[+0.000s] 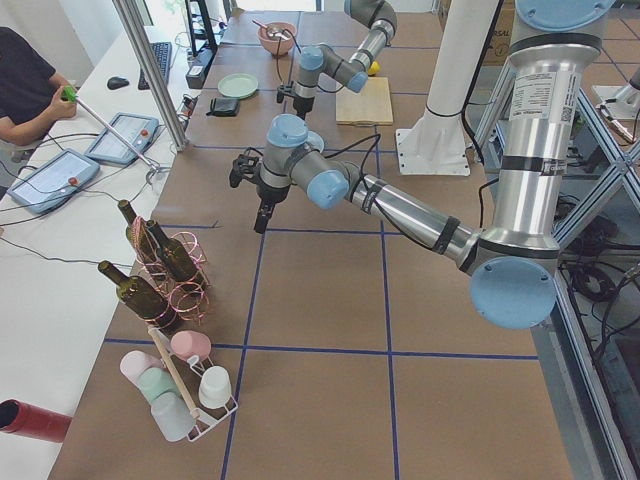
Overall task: Pick orange to plate
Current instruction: 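Carry the orange over the light blue plate and lower it with the right gripper, then open the right gripper and raise it away from the plate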
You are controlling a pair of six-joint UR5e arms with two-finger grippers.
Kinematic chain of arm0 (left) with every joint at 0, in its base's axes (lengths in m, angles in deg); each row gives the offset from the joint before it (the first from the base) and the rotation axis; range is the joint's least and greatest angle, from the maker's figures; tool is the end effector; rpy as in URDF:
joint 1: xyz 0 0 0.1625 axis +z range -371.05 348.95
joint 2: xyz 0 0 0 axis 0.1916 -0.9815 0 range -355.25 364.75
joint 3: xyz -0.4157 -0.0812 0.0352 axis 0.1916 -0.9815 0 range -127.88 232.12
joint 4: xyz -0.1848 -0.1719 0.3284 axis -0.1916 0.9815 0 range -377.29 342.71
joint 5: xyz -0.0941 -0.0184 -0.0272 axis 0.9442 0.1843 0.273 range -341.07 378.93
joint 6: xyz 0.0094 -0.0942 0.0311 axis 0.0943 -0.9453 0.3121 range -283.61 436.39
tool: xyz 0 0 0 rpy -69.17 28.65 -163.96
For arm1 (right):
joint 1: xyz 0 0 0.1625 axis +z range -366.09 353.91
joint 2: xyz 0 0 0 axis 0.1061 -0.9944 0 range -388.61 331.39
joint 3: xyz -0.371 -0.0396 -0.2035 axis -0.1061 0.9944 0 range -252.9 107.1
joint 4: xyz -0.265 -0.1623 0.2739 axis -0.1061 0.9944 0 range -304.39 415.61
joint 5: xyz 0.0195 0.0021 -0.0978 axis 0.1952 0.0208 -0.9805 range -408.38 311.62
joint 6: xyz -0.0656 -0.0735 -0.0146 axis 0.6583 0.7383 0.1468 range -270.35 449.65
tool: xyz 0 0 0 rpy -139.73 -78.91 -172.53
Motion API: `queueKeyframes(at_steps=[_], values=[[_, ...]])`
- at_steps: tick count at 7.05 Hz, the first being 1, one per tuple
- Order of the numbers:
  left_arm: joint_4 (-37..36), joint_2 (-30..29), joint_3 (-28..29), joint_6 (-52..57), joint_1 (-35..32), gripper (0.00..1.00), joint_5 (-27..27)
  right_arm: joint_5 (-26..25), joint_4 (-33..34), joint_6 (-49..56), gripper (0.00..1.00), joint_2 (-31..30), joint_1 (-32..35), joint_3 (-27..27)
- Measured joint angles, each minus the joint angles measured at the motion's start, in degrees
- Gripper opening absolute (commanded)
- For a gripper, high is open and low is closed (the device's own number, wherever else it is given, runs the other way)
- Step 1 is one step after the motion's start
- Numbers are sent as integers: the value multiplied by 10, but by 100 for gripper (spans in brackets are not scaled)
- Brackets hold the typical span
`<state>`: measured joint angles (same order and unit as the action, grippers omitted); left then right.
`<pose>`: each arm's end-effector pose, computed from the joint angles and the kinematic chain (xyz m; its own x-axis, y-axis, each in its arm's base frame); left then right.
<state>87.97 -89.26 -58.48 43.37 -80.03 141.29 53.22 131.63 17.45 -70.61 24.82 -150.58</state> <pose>0.1106 -0.5110 0.4239 0.7080 0.1321 -0.6937 0.1317 0.9404 0.3136 -0.6053 -0.4944 0.2053 0.6424 0.0355 0.7655 -0.1842 0.9768 0.1092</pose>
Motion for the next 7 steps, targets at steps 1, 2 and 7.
queueKeyframes(at_steps=[1, 2, 7], values=[[0, 0, 6, 1, -6, 100, 0, -2, 0, 3, 100, 8, -3, 13], [1, 0, 11, 1, -8, 100, 3, -2, 2, 4, 100, 12, -5, 19], [-4, -1, 25, 28, -17, 100, 16, 26, 141, 21, 100, 33, 22, -52]])
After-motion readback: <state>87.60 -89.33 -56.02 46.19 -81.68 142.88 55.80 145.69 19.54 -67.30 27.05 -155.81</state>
